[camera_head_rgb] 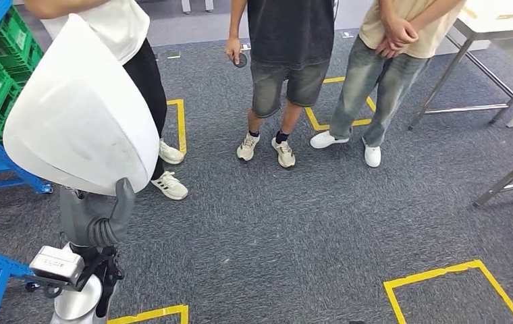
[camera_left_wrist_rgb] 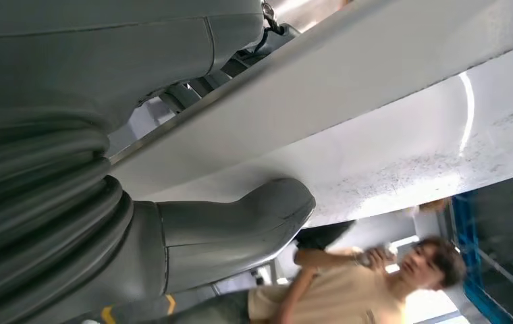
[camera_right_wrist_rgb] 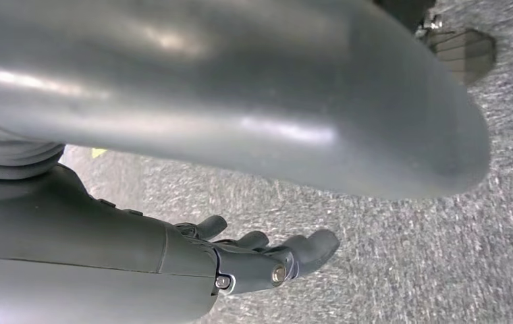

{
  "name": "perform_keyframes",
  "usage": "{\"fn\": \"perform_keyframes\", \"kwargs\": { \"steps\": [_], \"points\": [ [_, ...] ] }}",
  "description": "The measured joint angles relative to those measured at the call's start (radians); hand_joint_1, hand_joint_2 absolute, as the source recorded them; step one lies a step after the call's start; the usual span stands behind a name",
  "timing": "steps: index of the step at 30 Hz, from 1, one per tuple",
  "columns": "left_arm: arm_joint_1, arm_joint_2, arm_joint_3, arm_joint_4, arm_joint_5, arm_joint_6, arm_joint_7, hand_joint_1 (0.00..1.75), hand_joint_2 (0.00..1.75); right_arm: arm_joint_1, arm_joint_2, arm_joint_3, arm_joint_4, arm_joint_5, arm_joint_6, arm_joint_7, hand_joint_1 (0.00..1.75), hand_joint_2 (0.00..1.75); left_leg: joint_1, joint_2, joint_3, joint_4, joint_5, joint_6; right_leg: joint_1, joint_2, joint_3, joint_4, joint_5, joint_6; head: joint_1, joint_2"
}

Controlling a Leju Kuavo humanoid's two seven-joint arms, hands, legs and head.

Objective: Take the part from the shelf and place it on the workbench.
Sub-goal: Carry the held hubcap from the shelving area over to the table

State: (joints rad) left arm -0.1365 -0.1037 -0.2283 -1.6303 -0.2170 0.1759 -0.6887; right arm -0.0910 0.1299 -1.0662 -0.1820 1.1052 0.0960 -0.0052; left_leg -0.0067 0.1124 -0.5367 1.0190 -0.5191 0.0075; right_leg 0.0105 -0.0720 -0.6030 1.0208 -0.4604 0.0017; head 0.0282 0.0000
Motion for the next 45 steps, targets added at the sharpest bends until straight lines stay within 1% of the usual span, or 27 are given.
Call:
{"fn": "perform_keyframes", "kwargs": {
  "steps": [2, 4, 6, 8, 9, 11, 12, 14, 15, 17, 19, 21, 23, 24, 25, 26, 29, 30, 32, 33, 35, 37, 39, 40, 41, 43, 45],
  "points": [
    [-0.004, 0.000, 0.000, 0.001, 0.001, 0.000, -0.003, 1.75, 1.75, 0.002, 0.000, 0.000, 0.000, 0.000, 0.000, -0.002, 0.00, 0.00, 0.001, 0.009, 0.005, -0.001, -0.004, -0.011, -0.003, 0.024, -0.001, -0.007, 0.005, -0.009, 0.000, 0.000],
    [-0.007, 0.002, 0.000, 0.001, 0.001, 0.000, -0.006, 1.75, 1.75, 0.003, -0.001, 0.000, 0.000, -0.001, 0.000, -0.003, 0.00, 0.00, 0.004, -0.036, -0.011, 0.041, -0.034, -0.022, -0.011, 0.046, 0.002, -0.015, 0.012, -0.020, -0.002, 0.000],
    [-0.006, 0.007, -0.001, 0.002, 0.001, 0.002, -0.006, 1.75, 1.75, 0.000, -0.001, 0.000, 0.000, -0.002, 0.000, -0.007, 0.00, 0.00, 0.008, -0.095, -0.068, 0.163, -0.097, -0.030, -0.015, 0.071, 0.003, -0.017, 0.015, -0.027, -0.005, 0.000],
    [-0.004, 0.013, -0.001, 0.005, 0.001, 0.003, -0.006, 1.75, 1.75, -0.001, -0.001, 0.000, 0.000, -0.006, 0.000, -0.014, 0.00, 0.00, 0.010, -0.109, -0.128, 0.279, -0.135, -0.034, -0.016, 0.099, 0.002, -0.016, 0.015, -0.028, -0.005, 0.000],
    [-0.004, 0.015, -0.001, 0.006, 0.001, 0.004, -0.006, 1.75, 1.75, 0.000, -0.001, 0.000, 0.000, -0.007, 0.001, -0.017, 0.00, 0.00, 0.011, -0.110, -0.136, 0.288, -0.125, -0.035, -0.016, 0.114, 0.002, -0.015, 0.015, -0.028, -0.005, 0.000],
    [-0.006, 0.016, -0.001, 0.007, 0.001, 0.006, -0.006, 1.75, 1.75, 0.001, -0.001, 0.000, 0.000, -0.008, 0.003, -0.023, 0.00, 0.00, 0.015, -0.124, -0.095, 0.188, -0.054, -0.036, -0.019, 0.145, 0.003, -0.011, 0.015, -0.024, -0.005, 0.000],
    [-0.007, 0.016, -0.001, 0.006, 0.001, 0.007, -0.006, 1.75, 1.75, 0.000, -0.001, 0.000, 0.000, -0.008, 0.004, -0.025, 0.00, 0.00, 0.020, -0.149, -0.062, 0.115, -0.022, -0.036, -0.020, 0.160, 0.002, -0.008, 0.014, -0.020, -0.005, 0.000],
    [-0.009, 0.018, -0.001, 0.005, 0.001, 0.009, -0.007, 1.75, 1.75, -0.001, -0.001, 0.000, 0.000, -0.007, 0.005, -0.028, 0.00, 0.00, 0.025, -0.190, -0.020, 0.022, 0.009, -0.031, -0.020, 0.186, -0.005, -0.001, 0.014, -0.006, -0.005, 0.000],
    [-0.009, 0.018, -0.001, 0.005, 0.001, 0.009, -0.007, 1.75, 1.75, 0.000, -0.001, 0.000, 0.000, -0.006, 0.006, -0.029, 0.00, 0.00, 0.023, -0.197, -0.016, 0.011, 0.007, -0.025, -0.022, 0.197, -0.010, -0.001, 0.017, 0.002, -0.005, 0.000],
    [-0.011, 0.018, -0.001, 0.003, 0.001, 0.010, -0.007, 1.75, 1.75, 0.004, -0.001, 0.000, 0.000, -0.006, 0.006, -0.030, 0.00, 0.00, 0.020, -0.175, -0.014, 0.008, 0.013, -0.009, -0.026, 0.212, -0.017, -0.002, 0.022, 0.016, -0.006, 0.000],
    [-0.013, 0.017, -0.001, -0.001, 0.001, 0.012, -0.007, 1.75, 1.75, 0.004, -0.001, 0.000, 0.000, -0.004, 0.006, -0.027, 0.00, 0.00, 0.020, -0.150, -0.011, 0.000, 0.019, 0.005, -0.023, 0.171, -0.035, 0.030, 0.002, 0.023, -0.002, 0.000],
    [-0.014, 0.017, -0.001, -0.006, 0.001, 0.013, -0.007, 1.75, 1.75, 0.000, 0.000, 0.000, 0.000, -0.001, 0.007, -0.021, 0.00, 0.00, 0.017, -0.120, -0.011, -0.003, 0.019, 0.013, -0.019, 0.105, -0.088, 0.141, -0.056, 0.027, 0.002, 0.000],
    [-0.013, 0.017, -0.001, -0.010, 0.001, 0.015, -0.005, 1.75, 1.75, -0.001, 0.001, 0.000, 0.000, 0.002, 0.008, -0.016, 0.00, 0.00, 0.013, -0.089, -0.012, -0.003, 0.018, 0.016, -0.020, 0.082, -0.147, 0.265, -0.105, 0.029, 0.003, 0.000],
    [-0.013, 0.017, -0.001, -0.011, 0.001, 0.017, -0.004, 1.75, 1.75, 0.000, 0.001, 0.000, 0.000, 0.004, 0.008, -0.014, 0.00, 0.00, 0.012, -0.075, -0.012, -0.002, 0.017, 0.017, -0.020, 0.079, -0.156, 0.285, -0.105, 0.030, 0.003, 0.000],
    [-0.012, 0.017, -0.001, -0.012, 0.001, 0.018, -0.002, 1.75, 1.75, 0.001, 0.001, 0.000, 0.000, 0.007, 0.009, -0.011, 0.00, 0.00, 0.012, -0.062, -0.011, -0.002, 0.015, 0.016, -0.020, 0.076, -0.143, 0.263, -0.087, 0.029, 0.003, 0.000],
    [-0.011, 0.017, -0.001, -0.014, 0.001, 0.021, -0.002, 1.75, 1.75, 0.002, 0.001, 0.000, 0.000, 0.009, 0.009, -0.009, 0.00, 0.00, 0.012, -0.049, -0.009, -0.002, 0.014, 0.015, -0.020, 0.067, -0.107, 0.200, -0.056, 0.027, 0.003, 0.000],
    [-0.005, 0.018, -0.001, -0.022, 0.001, 0.027, -0.006, 1.75, 1.75, 0.001, 0.001, 0.003, 0.000, 0.016, 0.010, -0.001, 0.00, 0.00, 0.007, -0.020, -0.003, -0.002, 0.007, 0.004, -0.012, 0.015, -0.006, 0.012, 0.002, 0.014, 0.003, 0.000],
    [-0.004, 0.018, -0.001, -0.024, 0.001, 0.030, -0.008, 1.75, 1.75, 0.000, 0.001, 0.005, 0.000, 0.019, 0.009, 0.000, 0.00, 0.00, 0.006, -0.012, -0.001, -0.002, 0.006, -0.002, -0.009, 0.009, 0.001, -0.004, 0.003, 0.009, 0.003, 0.000],
    [-0.003, 0.018, -0.001, -0.027, 0.001, 0.034, -0.010, 1.75, 1.75, 0.001, 0.001, 0.008, 0.000, 0.024, 0.007, -0.002, 0.00, 0.00, 0.006, 0.003, 0.004, -0.006, 0.004, -0.014, -0.008, 0.028, 0.001, -0.006, 0.006, -0.001, 0.003, 0.000],
    [-0.002, 0.018, -0.001, -0.029, 0.000, 0.035, -0.010, 1.75, 1.75, 0.001, 0.001, 0.009, 0.000, 0.025, 0.006, -0.004, 0.00, 0.00, 0.008, -0.003, 0.006, -0.003, -0.002, -0.020, -0.010, 0.039, 0.004, -0.011, 0.009, -0.007, 0.002, 0.000],
    [0.000, 0.019, -0.001, -0.033, -0.001, 0.039, -0.011, 1.75, 1.75, 0.000, 0.001, 0.010, 0.000, 0.025, 0.004, -0.006, 0.00, 0.00, 0.010, -0.048, -0.015, 0.055, -0.040, -0.028, -0.017, 0.059, 0.011, -0.021, 0.015, -0.019, -0.003, 0.000],
    [0.006, 0.021, -0.001, -0.032, -0.002, 0.040, -0.009, 1.75, 1.75, -0.004, 0.000, 0.010, 0.000, 0.023, 0.002, -0.004, 0.00, 0.00, 0.013, -0.096, -0.078, 0.187, -0.103, -0.032, -0.019, 0.082, 0.011, -0.023, 0.017, -0.024, -0.007, 0.000],
    [0.014, 0.022, -0.002, -0.029, -0.002, 0.039, -0.007, 1.75, 1.75, -0.004, 0.000, 0.010, 0.000, 0.020, 0.001, -0.001, 0.00, 0.00, 0.014, -0.108, -0.129, 0.278, -0.124, -0.034, -0.019, 0.111, 0.009, -0.020, 0.016, -0.025, -0.008, 0.000],
    [0.015, 0.023, -0.002, -0.027, -0.002, 0.039, -0.007, 1.75, 1.75, -0.002, 0.000, 0.010, 0.000, 0.020, 0.001, 0.000, 0.00, 0.00, 0.015, -0.110, -0.129, 0.269, -0.104, -0.033, -0.019, 0.126, 0.009, -0.018, 0.016, -0.024, -0.008, 0.000],
    [0.016, 0.023, -0.002, -0.027, -0.002, 0.039, -0.007, 1.75, 1.75, -0.002, 0.000, 0.010, 0.000, 0.020, 0.001, 0.000, 0.00, 0.00, 0.016, -0.115, -0.108, 0.219, -0.068, -0.032, -0.020, 0.140, 0.009, -0.015, 0.016, -0.023, -0.008, 0.000],
    [0.015, 0.023, -0.002, -0.026, -0.002, 0.039, -0.007, 1.75, 1.75, -0.002, 0.000, 0.010, 0.000, 0.019, 0.001, 0.000, 0.00, 0.00, 0.021, -0.158, -0.046, 0.078, -0.004, -0.031, -0.021, 0.168, 0.006, -0.009, 0.015, -0.015, -0.008, 0.000],
    [0.015, 0.023, -0.003, -0.026, -0.003, 0.039, -0.006, 1.75, 1.75, -0.002, 0.000, 0.010, 0.000, 0.019, 0.001, 0.001, 0.00, 0.00, 0.022, -0.191, -0.015, 0.009, 0.015, -0.025, -0.021, 0.191, -0.003, -0.006, 0.017, -0.001, -0.008, 0.000]
  ]
}}
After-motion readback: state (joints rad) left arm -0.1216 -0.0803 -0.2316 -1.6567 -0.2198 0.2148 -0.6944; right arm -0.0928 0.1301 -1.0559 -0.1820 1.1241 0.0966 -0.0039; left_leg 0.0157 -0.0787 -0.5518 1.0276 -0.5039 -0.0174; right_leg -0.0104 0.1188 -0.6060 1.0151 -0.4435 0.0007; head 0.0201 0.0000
